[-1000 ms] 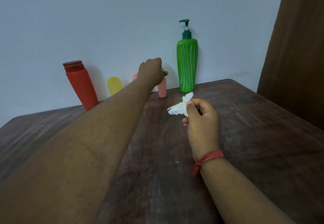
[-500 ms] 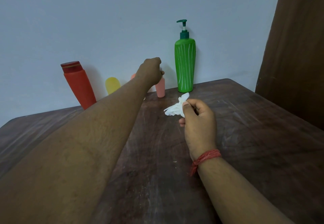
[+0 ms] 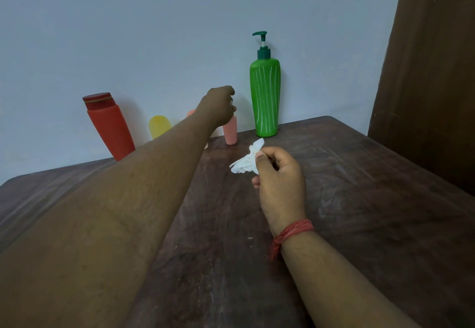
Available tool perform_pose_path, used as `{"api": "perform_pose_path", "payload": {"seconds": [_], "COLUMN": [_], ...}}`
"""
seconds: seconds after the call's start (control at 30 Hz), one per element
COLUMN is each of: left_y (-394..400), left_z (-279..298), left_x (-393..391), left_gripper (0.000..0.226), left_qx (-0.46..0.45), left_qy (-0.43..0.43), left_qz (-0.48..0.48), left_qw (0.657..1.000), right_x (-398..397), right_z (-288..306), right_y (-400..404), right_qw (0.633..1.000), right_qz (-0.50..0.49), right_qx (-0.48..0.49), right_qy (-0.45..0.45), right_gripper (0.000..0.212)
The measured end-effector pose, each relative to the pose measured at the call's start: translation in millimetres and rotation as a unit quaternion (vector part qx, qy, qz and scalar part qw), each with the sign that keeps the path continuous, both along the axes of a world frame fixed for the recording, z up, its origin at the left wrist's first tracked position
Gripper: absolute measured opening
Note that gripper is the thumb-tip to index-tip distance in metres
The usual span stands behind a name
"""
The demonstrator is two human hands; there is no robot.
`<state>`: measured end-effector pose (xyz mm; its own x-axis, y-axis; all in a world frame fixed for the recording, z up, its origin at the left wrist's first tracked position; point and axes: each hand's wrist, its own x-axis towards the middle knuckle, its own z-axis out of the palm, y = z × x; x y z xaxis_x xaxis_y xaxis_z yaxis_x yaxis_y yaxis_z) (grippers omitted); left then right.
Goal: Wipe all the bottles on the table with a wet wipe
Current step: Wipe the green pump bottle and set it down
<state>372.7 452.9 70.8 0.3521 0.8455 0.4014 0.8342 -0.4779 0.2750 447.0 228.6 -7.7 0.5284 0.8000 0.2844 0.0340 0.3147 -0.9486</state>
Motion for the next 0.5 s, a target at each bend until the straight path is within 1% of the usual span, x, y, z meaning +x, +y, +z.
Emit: {"api": "perform_pose_path", "payload": {"seconds": [0.17,0.33,0.5], "left_y": [-2.1,-4.9,-6.0], "left_z": [3.9,4.8,7.2], "left_x": [-0.6,-4.3,-2.8], "left_gripper": [0.046,0.043,0.048], "left_qx": [0.003,0.002,-0.012], "left_qy": [0.021,0.020,0.018], "left_qz": [0.002,-0.003,-0.002], "left_qw": [1.000,1.000,1.000], "right_x": [-0.4,-0.7,-0.1], "right_z": [0.4,1.3,2.5], "right_y": [0.1,-1.3,-1.7], "right_qw": [1.000,1.000,1.000], "right_qz": [0.000,-0.001,0.006], "right_qx": [-0.005,-0.008,-0.010], "right_qy": [-0.010,-0.007,0.000], "right_gripper": [0.022,0.025,0.025]}}
